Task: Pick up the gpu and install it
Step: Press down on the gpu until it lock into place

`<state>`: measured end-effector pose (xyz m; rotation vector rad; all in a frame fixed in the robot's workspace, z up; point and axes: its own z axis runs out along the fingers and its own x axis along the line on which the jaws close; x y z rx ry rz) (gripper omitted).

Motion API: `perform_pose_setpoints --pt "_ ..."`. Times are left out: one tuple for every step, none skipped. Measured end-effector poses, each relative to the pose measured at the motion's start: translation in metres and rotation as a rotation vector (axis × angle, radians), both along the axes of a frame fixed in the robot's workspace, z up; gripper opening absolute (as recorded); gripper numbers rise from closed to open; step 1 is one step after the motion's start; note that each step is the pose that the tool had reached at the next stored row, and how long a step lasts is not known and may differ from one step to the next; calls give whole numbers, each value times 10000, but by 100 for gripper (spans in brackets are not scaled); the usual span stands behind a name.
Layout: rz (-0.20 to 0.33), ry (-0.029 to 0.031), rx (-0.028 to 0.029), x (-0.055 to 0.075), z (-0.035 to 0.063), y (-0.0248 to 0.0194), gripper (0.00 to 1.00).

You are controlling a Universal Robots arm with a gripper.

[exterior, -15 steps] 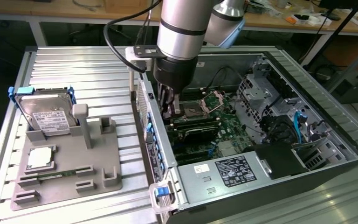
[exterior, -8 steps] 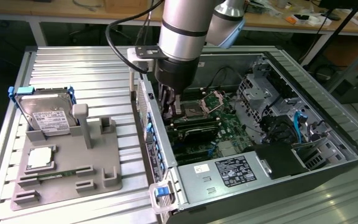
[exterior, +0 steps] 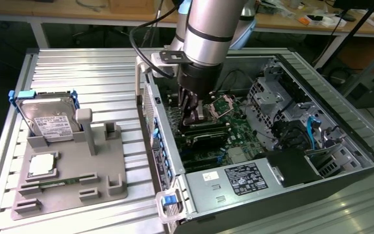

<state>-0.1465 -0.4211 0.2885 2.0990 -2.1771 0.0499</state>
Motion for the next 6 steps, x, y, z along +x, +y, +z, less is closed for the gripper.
perform_pose_setpoints --pt "-1 1 -1 0 1 0 11" --pt "-1 1 -1 0 0 0 11" --pt "-1 1 -1 0 0 0 11" --pt "-1 1 -1 0 1 0 11" --pt "-1 1 -1 0 0 0 11" --pt "-1 1 -1 0 1 0 11"
